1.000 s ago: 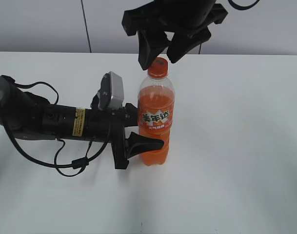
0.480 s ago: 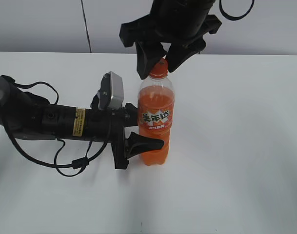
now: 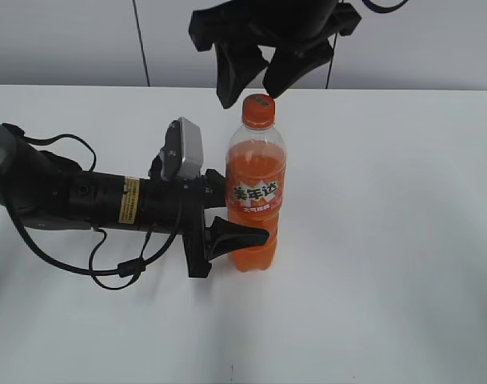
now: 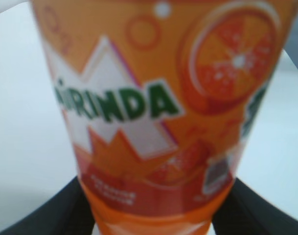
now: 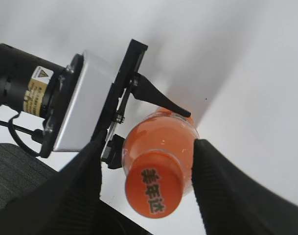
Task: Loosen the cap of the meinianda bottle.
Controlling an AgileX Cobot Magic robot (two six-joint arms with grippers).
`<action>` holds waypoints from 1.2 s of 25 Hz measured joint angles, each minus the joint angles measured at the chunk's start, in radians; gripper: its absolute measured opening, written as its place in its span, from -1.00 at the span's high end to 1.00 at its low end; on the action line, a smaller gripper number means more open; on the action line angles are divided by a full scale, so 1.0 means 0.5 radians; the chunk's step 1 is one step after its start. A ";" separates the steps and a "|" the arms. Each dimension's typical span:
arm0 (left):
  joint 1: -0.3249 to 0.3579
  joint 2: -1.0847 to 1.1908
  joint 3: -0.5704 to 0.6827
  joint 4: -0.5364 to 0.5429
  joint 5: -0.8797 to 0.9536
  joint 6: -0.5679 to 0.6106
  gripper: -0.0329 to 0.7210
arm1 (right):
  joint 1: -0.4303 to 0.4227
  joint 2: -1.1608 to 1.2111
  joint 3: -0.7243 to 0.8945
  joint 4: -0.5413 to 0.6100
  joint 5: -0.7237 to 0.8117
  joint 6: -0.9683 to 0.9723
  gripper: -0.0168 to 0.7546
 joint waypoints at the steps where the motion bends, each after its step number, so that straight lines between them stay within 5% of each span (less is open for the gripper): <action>1: 0.000 0.000 0.000 0.000 0.000 0.000 -0.17 | 0.000 0.000 -0.014 0.012 0.000 0.000 -0.19; 23: 0.000 0.000 0.000 0.000 0.002 0.000 -0.17 | 0.000 -0.072 0.098 -0.033 0.002 -0.056 -0.18; 30: 0.000 0.000 0.000 0.000 0.002 0.000 -0.17 | 0.000 -0.081 0.109 -0.035 0.002 -0.061 0.00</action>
